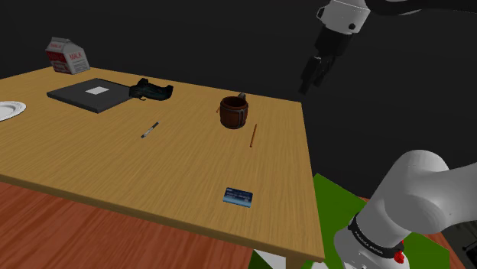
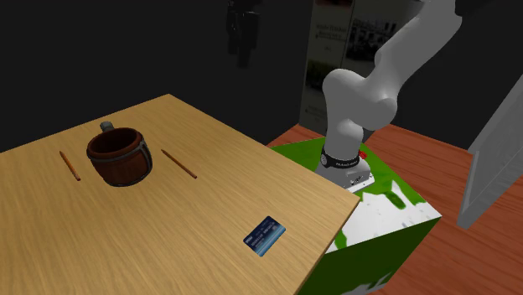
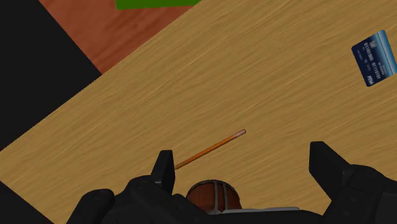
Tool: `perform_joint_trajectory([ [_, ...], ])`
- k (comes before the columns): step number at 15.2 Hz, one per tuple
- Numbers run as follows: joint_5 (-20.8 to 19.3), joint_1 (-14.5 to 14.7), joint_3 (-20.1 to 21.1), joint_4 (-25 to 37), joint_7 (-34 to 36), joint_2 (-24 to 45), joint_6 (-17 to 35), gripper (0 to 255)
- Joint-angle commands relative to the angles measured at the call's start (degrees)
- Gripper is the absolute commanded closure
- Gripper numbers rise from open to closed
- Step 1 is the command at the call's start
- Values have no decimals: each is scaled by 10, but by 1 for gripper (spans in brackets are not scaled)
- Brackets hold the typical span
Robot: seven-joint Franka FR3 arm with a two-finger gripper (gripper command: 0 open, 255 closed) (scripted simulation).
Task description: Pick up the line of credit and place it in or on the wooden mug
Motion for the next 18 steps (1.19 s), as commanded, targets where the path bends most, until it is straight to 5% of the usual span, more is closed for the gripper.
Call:
perform_joint_trajectory([
  [1,0,0,0,0,0,0,0,0],
  [10,58,70,38,-189,-14,-63,204,0],
  [18,116,155,84,-315,-27,-44,423,0],
])
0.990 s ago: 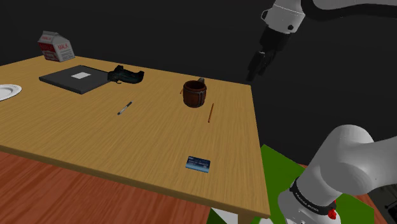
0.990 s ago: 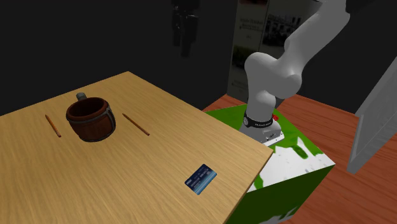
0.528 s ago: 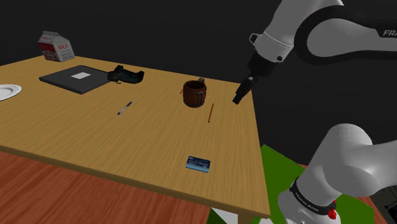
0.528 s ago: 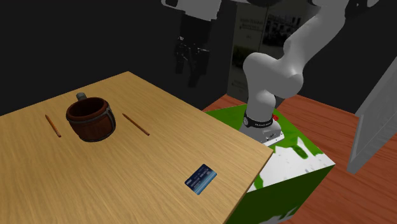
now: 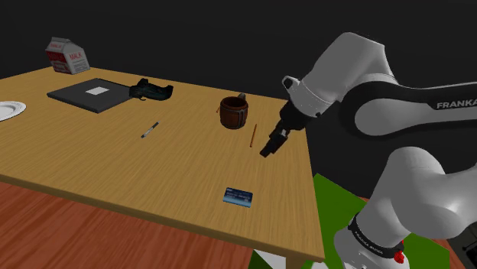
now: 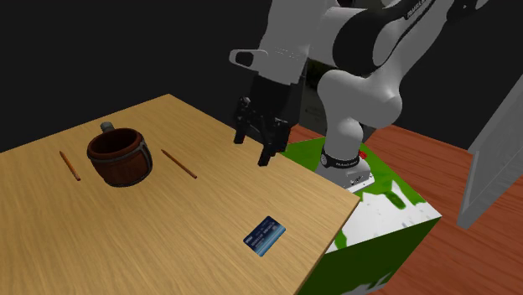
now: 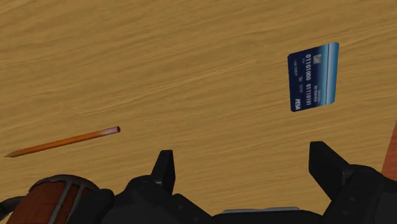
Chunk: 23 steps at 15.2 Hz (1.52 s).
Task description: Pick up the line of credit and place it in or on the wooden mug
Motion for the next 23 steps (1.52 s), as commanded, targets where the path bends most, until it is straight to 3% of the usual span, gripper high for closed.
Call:
perform_joint_trajectory([
  [1,16,25,14,-21,-1,22,65,0],
  [5,46,76,38,-59,-8,86,203,0],
  [10,75,144,57,-77,-18,219,400,0],
  [18,75,153,47,-50,-26,346,502,0],
  [23,74,152,47,-50,-26,346,502,0],
])
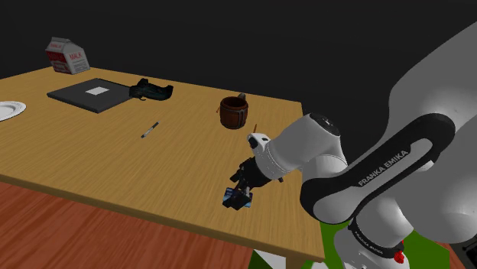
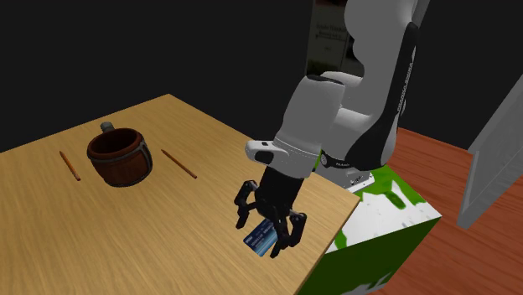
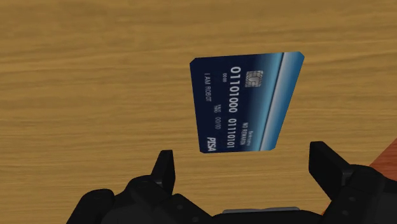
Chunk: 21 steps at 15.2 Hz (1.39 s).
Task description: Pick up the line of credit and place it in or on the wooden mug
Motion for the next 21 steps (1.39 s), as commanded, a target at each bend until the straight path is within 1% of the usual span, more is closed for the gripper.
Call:
perform_joint_trajectory([
  [1,0,0,0,0,0,1,1,0],
  [3,0,0,0,0,0,1,1,0],
  [4,0,0,0,0,0,1,1,255],
  [13,0,0,0,0,0,1,1,255],
  [21,-7,-24,16,14,6,-89,-103,255],
])
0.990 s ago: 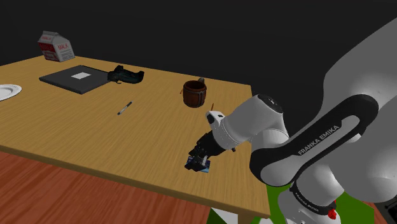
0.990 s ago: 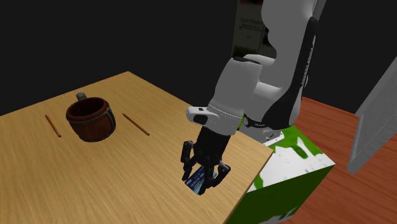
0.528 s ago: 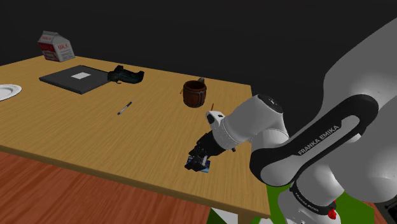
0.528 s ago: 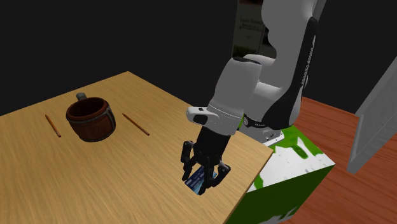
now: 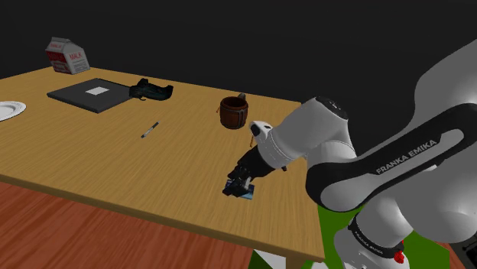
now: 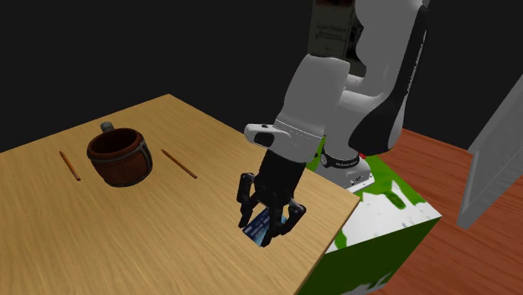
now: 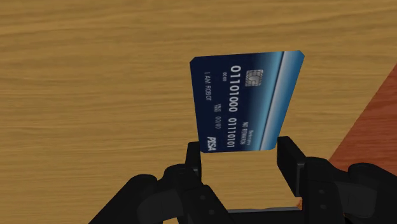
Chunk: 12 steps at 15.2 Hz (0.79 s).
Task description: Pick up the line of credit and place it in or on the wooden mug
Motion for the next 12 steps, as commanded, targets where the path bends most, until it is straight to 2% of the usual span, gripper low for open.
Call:
perform_joint_trajectory([
  [1,-2,-5,3,5,3,-18,-24,255],
  [12,-17,-21,2,46,10,-106,-152,255],
])
